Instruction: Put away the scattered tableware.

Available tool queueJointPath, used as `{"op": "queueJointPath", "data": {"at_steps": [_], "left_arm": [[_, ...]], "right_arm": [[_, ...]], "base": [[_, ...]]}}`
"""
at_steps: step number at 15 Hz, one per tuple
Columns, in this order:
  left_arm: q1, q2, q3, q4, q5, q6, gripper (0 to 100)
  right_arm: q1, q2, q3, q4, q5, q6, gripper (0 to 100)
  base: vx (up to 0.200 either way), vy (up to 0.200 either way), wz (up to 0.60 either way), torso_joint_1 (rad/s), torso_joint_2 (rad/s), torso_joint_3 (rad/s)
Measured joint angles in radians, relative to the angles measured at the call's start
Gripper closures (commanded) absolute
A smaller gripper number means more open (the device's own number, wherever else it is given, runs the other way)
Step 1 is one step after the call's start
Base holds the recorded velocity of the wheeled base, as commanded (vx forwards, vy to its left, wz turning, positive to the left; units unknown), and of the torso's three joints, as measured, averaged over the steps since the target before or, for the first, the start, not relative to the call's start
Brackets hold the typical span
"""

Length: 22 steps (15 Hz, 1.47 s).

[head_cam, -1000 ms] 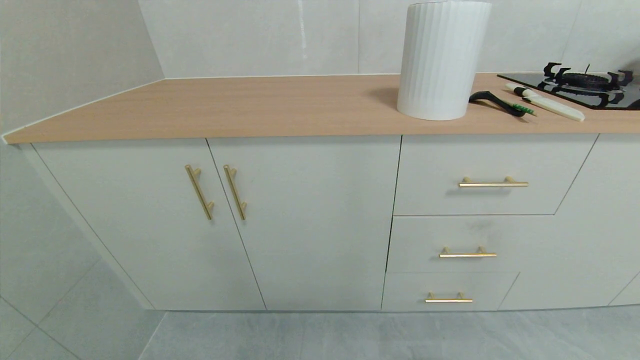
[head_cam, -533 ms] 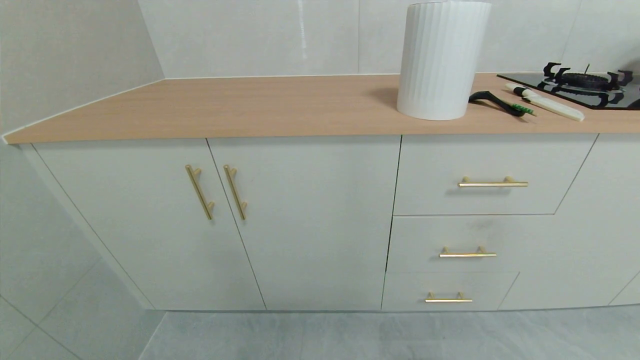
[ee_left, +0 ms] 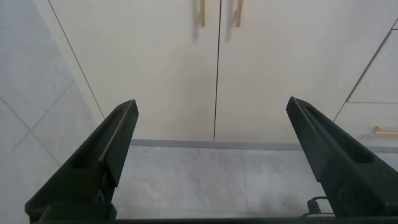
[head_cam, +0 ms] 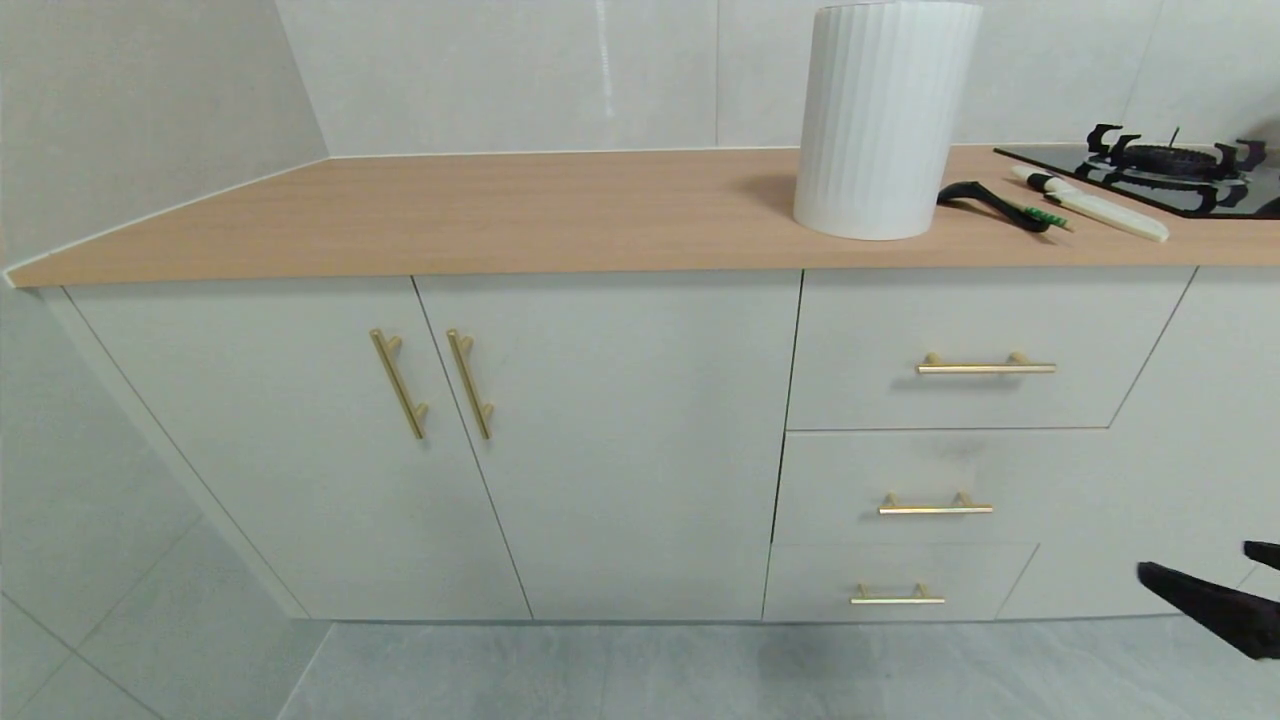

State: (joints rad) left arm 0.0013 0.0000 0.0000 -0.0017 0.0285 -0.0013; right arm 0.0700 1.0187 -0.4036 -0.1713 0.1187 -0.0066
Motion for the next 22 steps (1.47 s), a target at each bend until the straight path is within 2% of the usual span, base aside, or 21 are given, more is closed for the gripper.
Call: {"op": "queueJointPath", "data": {"at_steps": [5,7,9,12,16,22], "left_arm": [[0.000,0.000,0.000,0.000,0.000,0.000,0],[0.000,0.000,0.000,0.000,0.000,0.000,0],[0.000,0.000,0.000,0.000,0.000,0.000,0],[0.000,0.000,0.000,0.000,0.000,0.000,0],[0.000,0.000,0.000,0.000,0.000,0.000,0],[0.000,0.000,0.000,0.000,0.000,0.000,0]], "right_arm": [[0.022,0.541,-0.116,-0.265,-0.010,-0.005,0],[0.025,0.713,-0.161,-0.390,-0.025,-0.007,0],[0.027,0.857,-0.224,-0.458,-0.044,-0.008,0],[0.021,0.985,-0.270,-0.560,-0.062,-0.007,0],[0.011,1.096,-0.276,-0.751,-0.159,-0.007,0],[0.008,1.231,-0.307,-0.890,-0.215,-0.004,0]], "base": [[0.000,0.000,0.00,0.000,0.00,0.000],[0.000,0.000,0.00,0.000,0.00,0.000],[0.000,0.000,0.00,0.000,0.00,0.000],[0.000,0.000,0.00,0.000,0.00,0.000],[0.000,0.000,0.00,0.000,0.00,0.000],[0.000,0.000,0.00,0.000,0.00,0.000]]}}
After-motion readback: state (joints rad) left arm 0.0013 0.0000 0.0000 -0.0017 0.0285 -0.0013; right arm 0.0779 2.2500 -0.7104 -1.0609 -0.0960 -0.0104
